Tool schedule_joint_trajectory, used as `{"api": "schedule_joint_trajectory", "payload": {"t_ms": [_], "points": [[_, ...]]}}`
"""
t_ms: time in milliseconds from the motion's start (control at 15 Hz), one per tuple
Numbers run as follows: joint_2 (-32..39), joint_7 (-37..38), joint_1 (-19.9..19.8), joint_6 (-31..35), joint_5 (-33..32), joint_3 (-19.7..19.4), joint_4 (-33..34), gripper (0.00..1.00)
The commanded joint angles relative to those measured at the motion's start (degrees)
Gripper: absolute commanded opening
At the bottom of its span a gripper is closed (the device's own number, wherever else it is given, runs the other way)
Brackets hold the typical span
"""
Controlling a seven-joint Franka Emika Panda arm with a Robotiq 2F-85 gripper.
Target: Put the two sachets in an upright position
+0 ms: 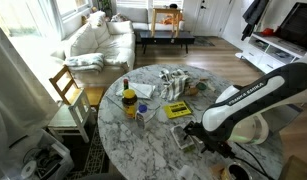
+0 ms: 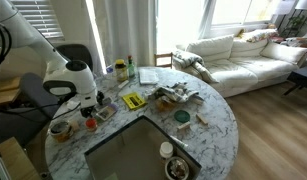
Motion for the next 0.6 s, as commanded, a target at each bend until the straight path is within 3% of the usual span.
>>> {"api": "schedule_joint_trajectory", "payload": {"t_ms": [0, 133, 200, 400, 467, 533], "points": [[-0.5, -2.1, -2.6, -1.3, 5.6, 3.2, 0.4, 1.0], [-0.1, -3.5, -4.0, -1.4, 9.6, 5.4, 1.4, 1.0], [0.2, -4.0, -4.3, -1.5, 10.9, 6.1, 1.6, 0.95], [0.8, -5.5, -5.1, -1.1, 13.8, 7.7, 2.0, 0.75], [1.2, -6.0, -5.1, -0.5, 14.3, 7.9, 2.1, 0.63], [1.5, -6.5, -5.3, -0.2, 14.9, 8.1, 2.2, 0.6]]}}
